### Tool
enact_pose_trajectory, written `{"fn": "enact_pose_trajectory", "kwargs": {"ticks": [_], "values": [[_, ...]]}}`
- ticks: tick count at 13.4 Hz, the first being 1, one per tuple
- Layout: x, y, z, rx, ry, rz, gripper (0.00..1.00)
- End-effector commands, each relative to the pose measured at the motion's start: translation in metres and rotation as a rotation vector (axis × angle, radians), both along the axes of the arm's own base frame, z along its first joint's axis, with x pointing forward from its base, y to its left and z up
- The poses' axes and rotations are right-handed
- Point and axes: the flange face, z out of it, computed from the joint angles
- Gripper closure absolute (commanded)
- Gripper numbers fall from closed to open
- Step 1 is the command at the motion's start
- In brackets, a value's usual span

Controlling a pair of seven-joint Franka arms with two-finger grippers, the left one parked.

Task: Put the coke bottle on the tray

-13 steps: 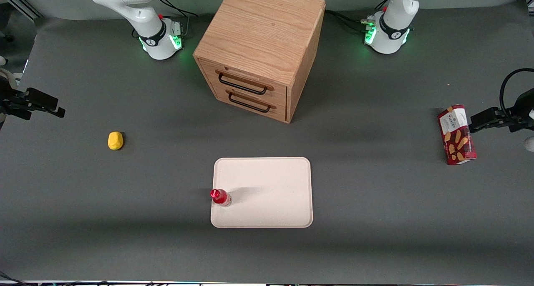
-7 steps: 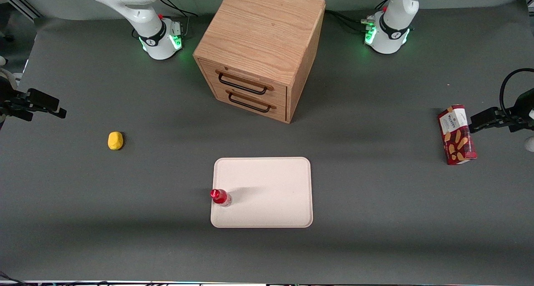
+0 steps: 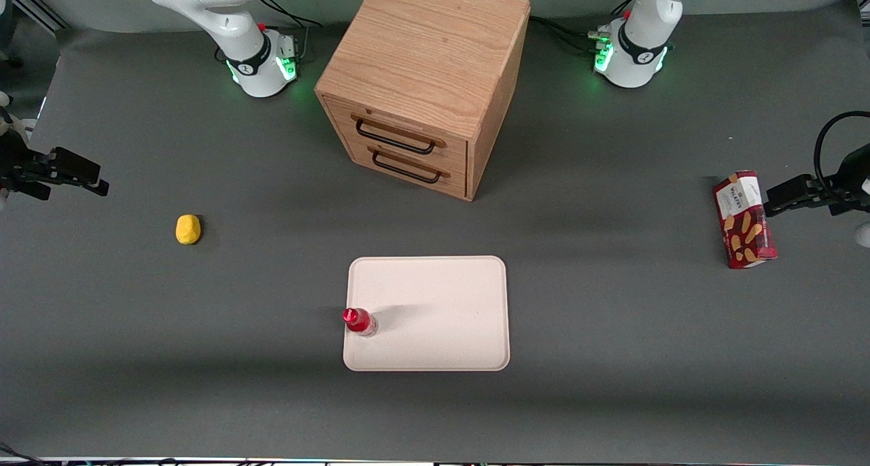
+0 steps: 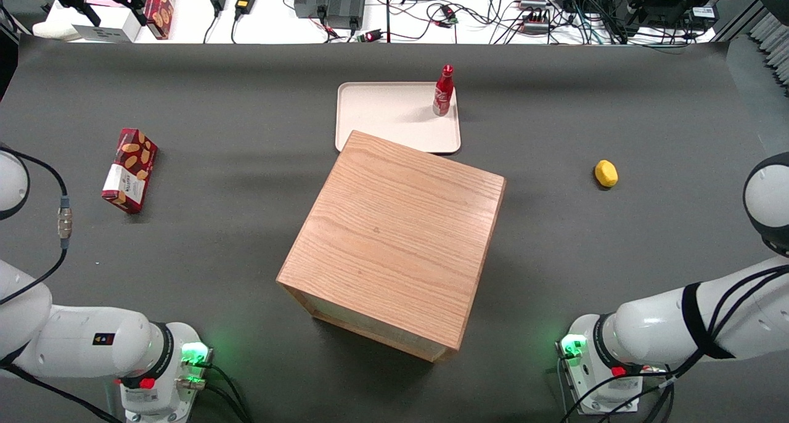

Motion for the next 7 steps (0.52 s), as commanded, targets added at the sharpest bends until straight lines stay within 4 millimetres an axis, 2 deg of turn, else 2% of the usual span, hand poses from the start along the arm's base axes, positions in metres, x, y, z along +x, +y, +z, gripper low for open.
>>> {"fn": "enact_pose_trajectory", "kwargs": {"ticks": [1, 7], "values": [[-0.0042, -0.0027, 0.0055, -0.016, -0.021, -0.023, 0.0], [-0.0053, -0.0012, 0.0064, -0.01, -0.021, -0.024, 0.0]]}}
